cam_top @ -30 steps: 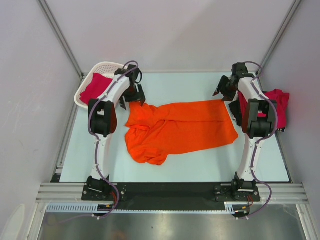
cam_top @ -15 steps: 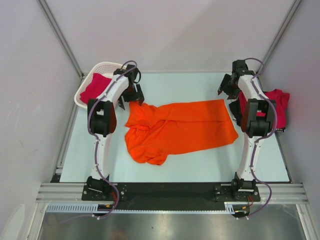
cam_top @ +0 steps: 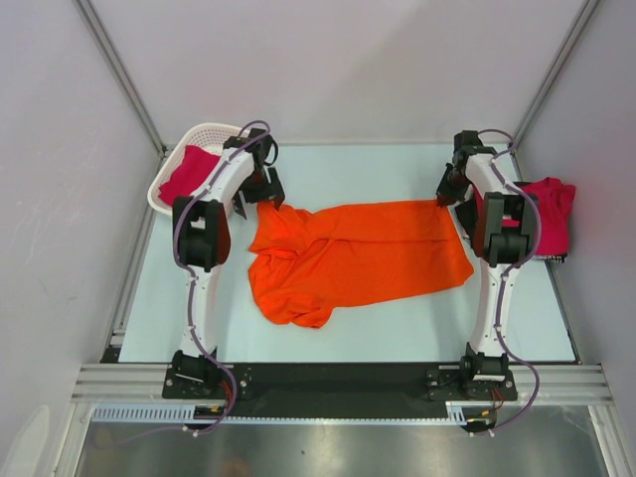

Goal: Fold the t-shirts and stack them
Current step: Fold the flattened tshirt in 1/3 of the way

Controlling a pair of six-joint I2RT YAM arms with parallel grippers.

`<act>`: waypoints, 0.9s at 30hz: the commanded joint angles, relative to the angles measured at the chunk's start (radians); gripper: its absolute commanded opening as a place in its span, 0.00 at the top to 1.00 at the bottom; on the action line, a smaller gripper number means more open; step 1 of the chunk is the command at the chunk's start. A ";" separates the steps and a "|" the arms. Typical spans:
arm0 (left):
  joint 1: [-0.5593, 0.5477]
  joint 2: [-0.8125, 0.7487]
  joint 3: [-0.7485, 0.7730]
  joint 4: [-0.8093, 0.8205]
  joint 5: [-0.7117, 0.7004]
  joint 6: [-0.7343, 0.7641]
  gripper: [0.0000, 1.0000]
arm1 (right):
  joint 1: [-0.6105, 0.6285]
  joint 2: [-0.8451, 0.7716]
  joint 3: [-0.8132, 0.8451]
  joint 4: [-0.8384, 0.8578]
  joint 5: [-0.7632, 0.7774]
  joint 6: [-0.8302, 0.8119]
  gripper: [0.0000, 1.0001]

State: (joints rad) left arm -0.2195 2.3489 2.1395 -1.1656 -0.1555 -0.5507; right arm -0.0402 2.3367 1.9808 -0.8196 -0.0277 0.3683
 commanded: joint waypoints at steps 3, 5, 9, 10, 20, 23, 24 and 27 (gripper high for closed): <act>0.011 -0.002 -0.003 -0.008 -0.023 -0.026 0.10 | 0.013 0.000 0.070 -0.004 0.005 0.000 1.00; 0.011 0.004 -0.004 -0.006 -0.019 -0.029 0.20 | 0.014 -0.002 0.084 -0.004 0.011 0.000 1.00; 0.011 0.021 0.003 -0.005 -0.010 -0.041 1.00 | 0.019 0.000 0.099 0.000 0.052 0.001 1.00; 0.011 0.029 0.007 -0.008 -0.007 -0.044 1.00 | 0.022 0.000 0.101 -0.001 0.061 0.003 1.00; 0.011 0.046 0.007 -0.012 -0.021 -0.051 1.00 | 0.022 0.045 0.197 0.030 0.081 0.015 1.00; 0.011 0.053 0.017 -0.011 -0.026 -0.054 1.00 | 0.020 0.053 0.230 0.048 0.086 0.020 1.00; 0.011 0.055 0.023 -0.014 -0.024 -0.054 1.00 | 0.019 0.055 0.233 0.056 0.089 0.024 1.00; 0.011 0.064 0.040 -0.019 -0.024 -0.057 1.00 | 0.019 0.068 0.234 0.099 0.081 0.034 1.00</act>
State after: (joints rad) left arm -0.2192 2.4001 2.1403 -1.1667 -0.1551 -0.5865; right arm -0.0166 2.3833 2.1616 -0.7994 0.0223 0.3828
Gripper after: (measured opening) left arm 0.010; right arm 0.012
